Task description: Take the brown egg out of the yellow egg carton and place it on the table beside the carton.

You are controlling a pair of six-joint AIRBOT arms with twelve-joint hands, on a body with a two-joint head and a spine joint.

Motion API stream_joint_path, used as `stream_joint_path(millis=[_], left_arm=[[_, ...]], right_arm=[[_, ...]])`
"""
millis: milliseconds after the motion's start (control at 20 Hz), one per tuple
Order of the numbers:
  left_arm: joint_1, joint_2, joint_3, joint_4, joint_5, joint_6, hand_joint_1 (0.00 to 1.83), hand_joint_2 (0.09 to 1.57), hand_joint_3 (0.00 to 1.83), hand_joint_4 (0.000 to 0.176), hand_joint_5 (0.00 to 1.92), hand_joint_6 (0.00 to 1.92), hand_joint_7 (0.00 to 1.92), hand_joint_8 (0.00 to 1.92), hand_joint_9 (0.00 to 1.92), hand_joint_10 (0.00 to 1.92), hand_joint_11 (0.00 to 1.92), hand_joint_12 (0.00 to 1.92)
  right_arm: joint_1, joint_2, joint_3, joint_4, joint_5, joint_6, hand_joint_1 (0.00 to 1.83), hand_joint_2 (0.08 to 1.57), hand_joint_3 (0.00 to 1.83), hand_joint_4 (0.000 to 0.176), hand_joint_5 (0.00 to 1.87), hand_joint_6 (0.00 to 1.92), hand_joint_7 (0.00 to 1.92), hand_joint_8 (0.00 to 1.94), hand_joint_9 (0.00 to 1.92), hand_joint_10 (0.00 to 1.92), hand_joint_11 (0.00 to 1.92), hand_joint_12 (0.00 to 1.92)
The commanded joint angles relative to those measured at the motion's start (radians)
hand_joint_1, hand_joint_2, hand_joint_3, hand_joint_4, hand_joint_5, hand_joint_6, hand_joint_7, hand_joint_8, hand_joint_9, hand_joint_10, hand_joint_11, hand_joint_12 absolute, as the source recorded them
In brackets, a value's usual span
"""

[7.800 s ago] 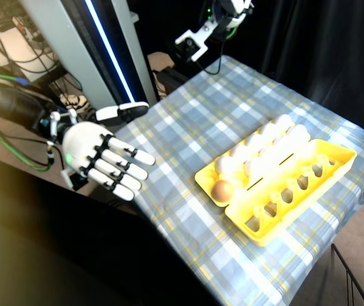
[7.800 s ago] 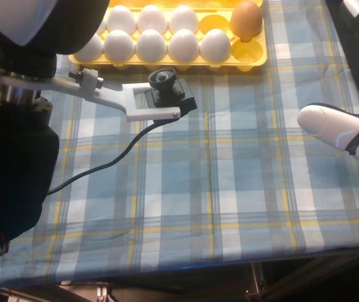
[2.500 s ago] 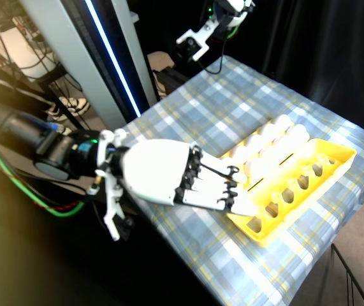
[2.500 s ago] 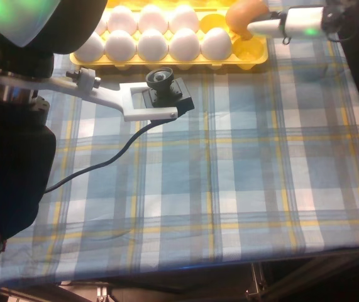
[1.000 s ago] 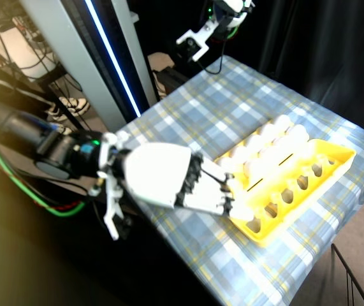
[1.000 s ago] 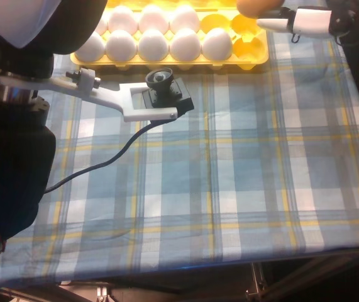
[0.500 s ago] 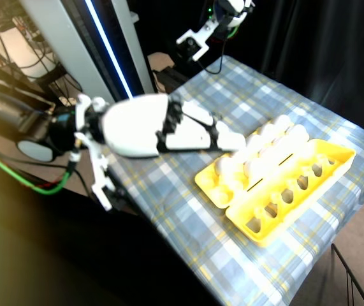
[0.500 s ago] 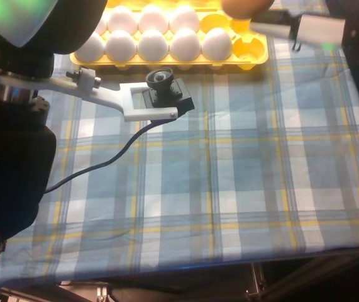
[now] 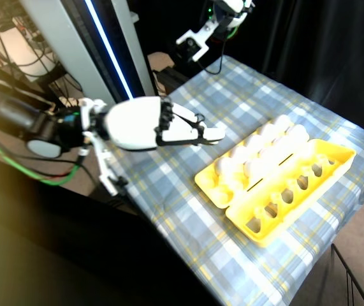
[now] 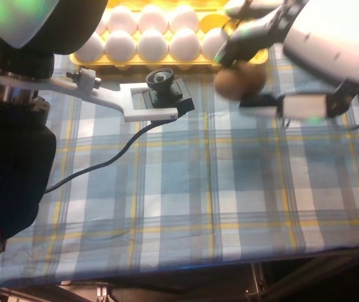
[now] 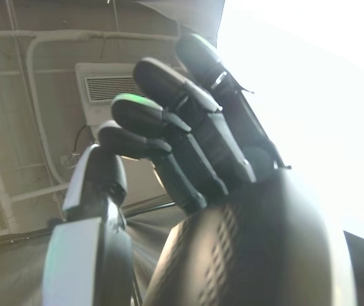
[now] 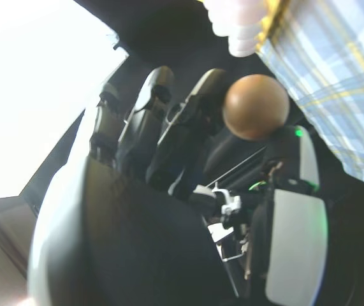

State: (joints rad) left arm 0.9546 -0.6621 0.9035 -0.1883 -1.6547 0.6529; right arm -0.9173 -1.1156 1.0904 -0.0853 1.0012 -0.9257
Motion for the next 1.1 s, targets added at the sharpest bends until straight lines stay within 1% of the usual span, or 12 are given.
stream_joint_path(millis=[0,50,100,150,200,250,300,400,550,750,950,1050], left_arm=[[-0.016,-0.004,-0.006,0.037,-0.081,-0.012,0.83,1.25,0.0,0.0,1.12,0.97,1.03,1.1,0.94,0.85,0.73,0.69],[-0.016,-0.004,-0.006,0.037,-0.081,-0.012,0.85,1.25,0.0,0.0,1.11,0.96,1.02,1.12,0.93,0.87,0.73,0.69],[-0.016,-0.004,-0.006,0.037,-0.081,-0.013,0.86,1.25,0.0,0.0,1.09,0.98,1.02,1.12,0.94,0.84,0.71,0.69],[-0.016,-0.004,-0.006,0.037,-0.081,-0.013,0.84,1.25,0.0,0.0,1.1,0.99,1.03,1.14,0.95,0.82,0.7,0.67],[-0.016,-0.004,-0.006,0.037,-0.081,-0.013,0.81,1.25,0.0,0.0,1.1,0.99,1.02,1.14,0.94,0.81,0.7,0.66],[-0.016,-0.004,-0.006,0.037,-0.081,-0.013,0.82,1.26,0.0,0.0,1.1,0.97,1.01,1.15,0.91,0.81,0.66,0.66],[-0.016,-0.004,-0.006,0.037,-0.081,-0.013,0.8,1.27,0.0,0.0,1.09,0.95,0.99,1.17,0.9,0.82,0.66,0.68],[-0.016,-0.004,-0.006,0.037,-0.081,-0.013,0.83,1.25,0.0,0.0,1.1,0.94,1.0,1.16,0.92,0.85,0.67,0.7],[-0.016,-0.004,-0.006,0.038,-0.081,-0.013,0.82,1.26,0.0,0.0,1.07,1.01,1.01,1.13,0.92,0.87,0.7,0.73],[-0.016,-0.004,-0.006,0.038,-0.081,-0.013,0.83,1.24,0.0,0.0,1.09,1.05,1.02,1.15,0.93,0.83,0.68,0.72],[-0.016,-0.004,-0.006,0.037,-0.081,-0.013,0.86,1.23,0.0,0.0,1.09,1.09,1.02,1.12,0.94,0.82,0.74,0.69],[-0.016,-0.004,-0.006,0.037,-0.081,-0.013,0.86,1.24,0.0,0.0,1.05,1.06,1.03,1.03,0.94,0.78,0.7,0.69]], right_arm=[[0.008,-0.008,0.006,0.024,0.091,-0.027,1.22,1.11,0.0,0.0,0.85,1.13,1.18,0.5,0.58,0.0,0.03,0.01],[0.007,-0.012,0.006,0.03,0.084,-0.042,1.1,1.14,0.0,0.0,0.89,1.11,1.06,0.21,0.56,0.01,0.01,0.01],[0.005,-0.019,0.006,0.043,0.074,-0.067,1.22,1.11,0.0,0.0,0.84,1.13,1.17,0.59,0.57,0.0,0.01,0.0],[0.004,-0.022,0.006,0.05,0.07,-0.081,1.25,1.12,0.0,0.0,0.79,1.18,1.15,0.75,0.54,0.01,0.0,0.0],[0.004,-0.023,0.006,0.055,0.066,-0.088,1.1,1.15,0.0,0.0,0.86,1.14,1.03,0.3,0.53,0.01,0.0,0.0],[0.004,-0.023,0.007,0.06,0.065,-0.095,1.05,1.16,0.0,0.01,0.88,1.13,1.04,0.1,0.53,0.0,0.0,0.0],[0.004,-0.023,0.008,0.067,0.065,-0.098,0.97,1.11,0.0,0.0,0.81,0.45,1.06,0.03,0.52,0.01,0.0,0.0],[0.004,-0.021,0.008,0.072,0.065,-0.098,0.91,1.08,0.0,0.0,0.87,0.05,1.02,0.0,0.5,0.0,0.0,0.0],[0.004,-0.013,0.005,0.078,0.066,-0.098,0.86,1.01,0.0,0.0,0.71,0.0,0.86,0.0,0.42,0.0,0.0,0.0],[0.004,-0.005,0.001,0.092,0.09,-0.098,0.64,0.92,0.0,0.0,0.25,0.0,0.38,0.0,0.17,0.0,0.0,0.0],[-0.008,0.034,-0.03,0.141,0.188,-0.098,0.13,0.86,0.0,0.007,0.01,0.0,0.02,0.0,0.0,0.0,0.0,0.0],[-0.055,0.071,-0.057,0.205,0.302,-0.104,0.01,0.78,0.0,0.013,0.0,0.0,0.0,0.0,0.0,0.0,0.0,0.0]])
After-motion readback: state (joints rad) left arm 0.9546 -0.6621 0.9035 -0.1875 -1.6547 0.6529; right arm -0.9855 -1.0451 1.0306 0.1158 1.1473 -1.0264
